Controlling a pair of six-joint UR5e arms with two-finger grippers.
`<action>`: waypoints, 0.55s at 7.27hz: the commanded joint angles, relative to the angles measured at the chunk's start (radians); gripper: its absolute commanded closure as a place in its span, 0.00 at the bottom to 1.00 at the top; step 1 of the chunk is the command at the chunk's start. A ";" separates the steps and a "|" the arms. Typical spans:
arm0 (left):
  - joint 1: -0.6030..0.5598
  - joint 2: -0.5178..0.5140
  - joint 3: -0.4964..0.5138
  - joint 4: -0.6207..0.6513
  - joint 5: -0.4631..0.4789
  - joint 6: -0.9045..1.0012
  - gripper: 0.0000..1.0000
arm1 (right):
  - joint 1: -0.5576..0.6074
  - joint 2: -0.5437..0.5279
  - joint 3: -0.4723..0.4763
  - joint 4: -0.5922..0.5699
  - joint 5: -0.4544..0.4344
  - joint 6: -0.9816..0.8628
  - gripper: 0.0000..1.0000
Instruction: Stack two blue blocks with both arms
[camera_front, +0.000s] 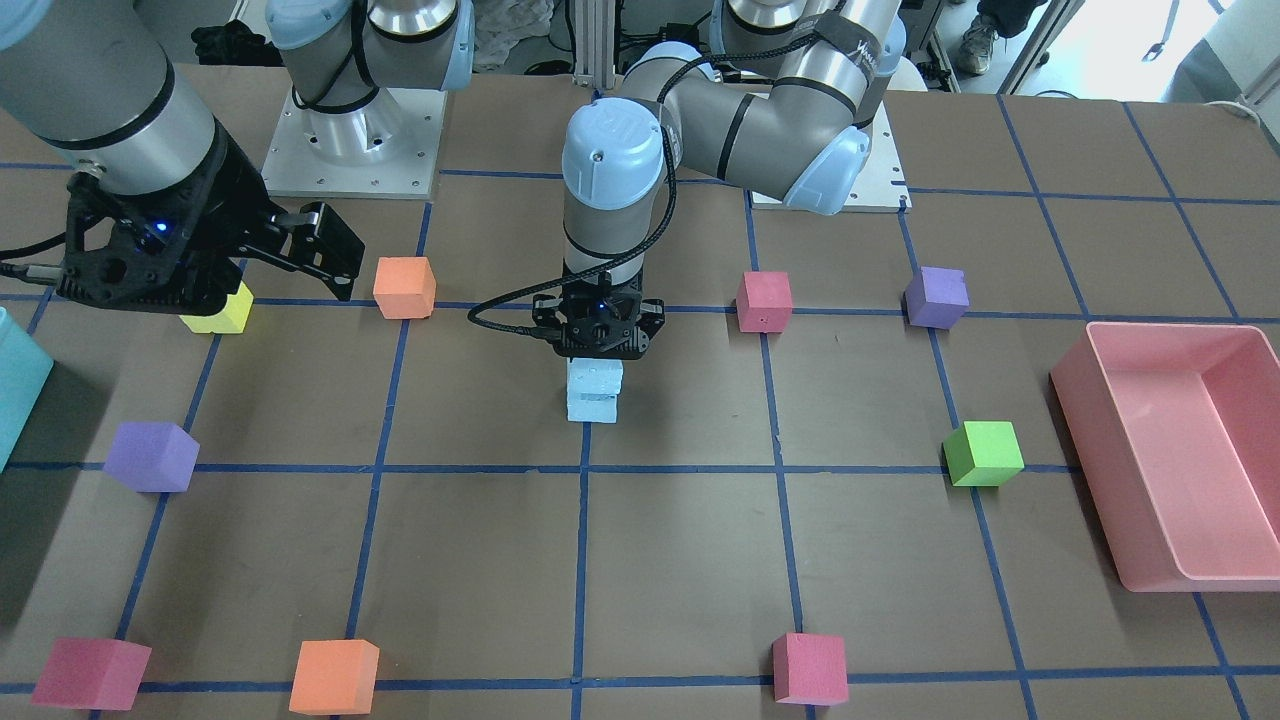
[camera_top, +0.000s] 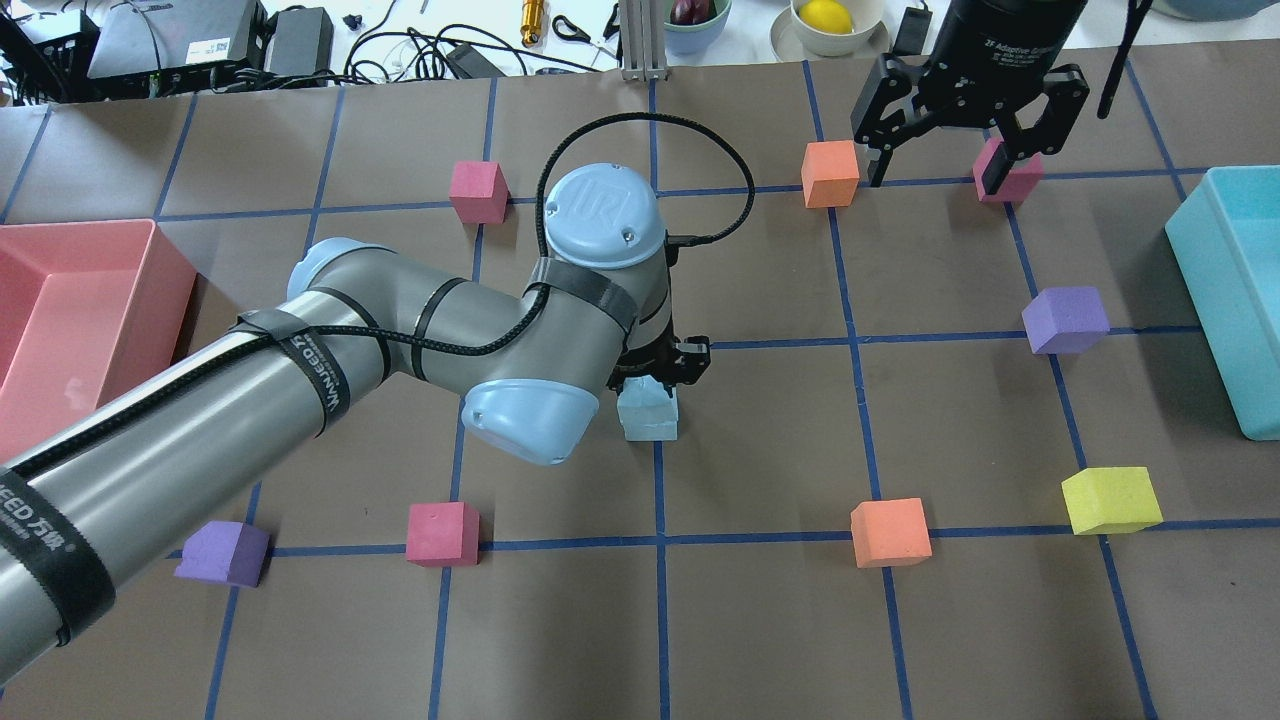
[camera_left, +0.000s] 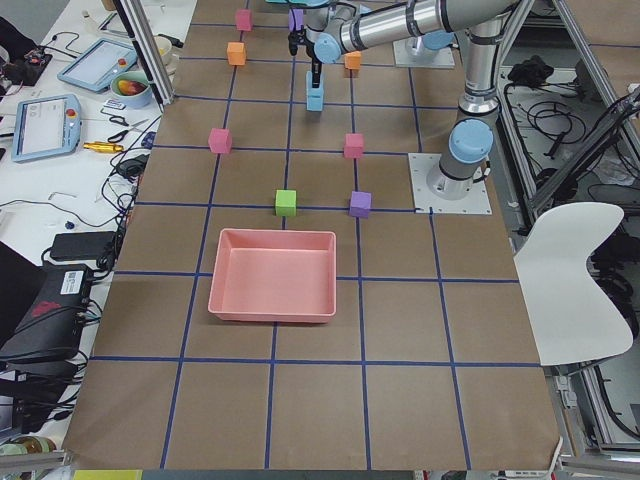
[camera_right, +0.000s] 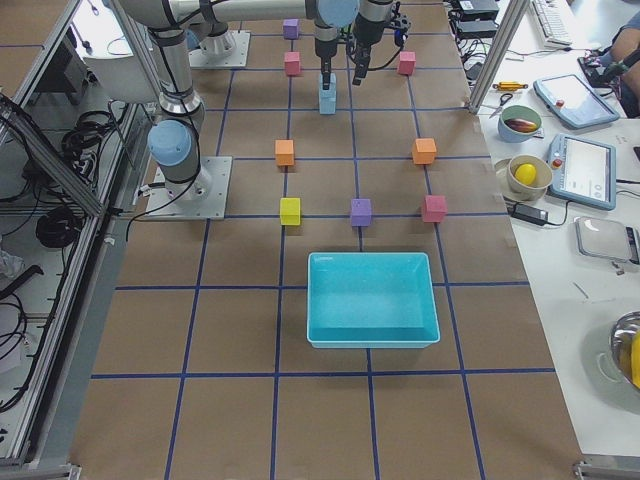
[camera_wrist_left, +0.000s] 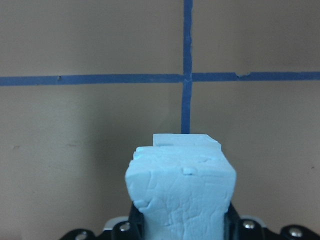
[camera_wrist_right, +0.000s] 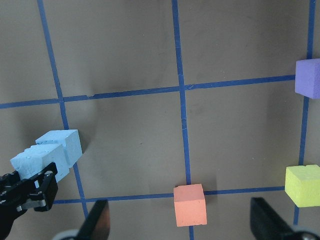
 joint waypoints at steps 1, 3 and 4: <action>-0.005 -0.012 -0.001 0.001 0.008 0.005 0.87 | 0.003 -0.010 -0.002 0.005 -0.073 0.001 0.00; -0.005 -0.012 0.000 0.001 0.008 0.008 0.57 | 0.012 -0.011 -0.002 -0.040 -0.118 0.026 0.00; -0.003 -0.019 0.003 0.001 0.006 -0.006 0.22 | 0.020 -0.011 0.002 -0.066 -0.085 0.025 0.00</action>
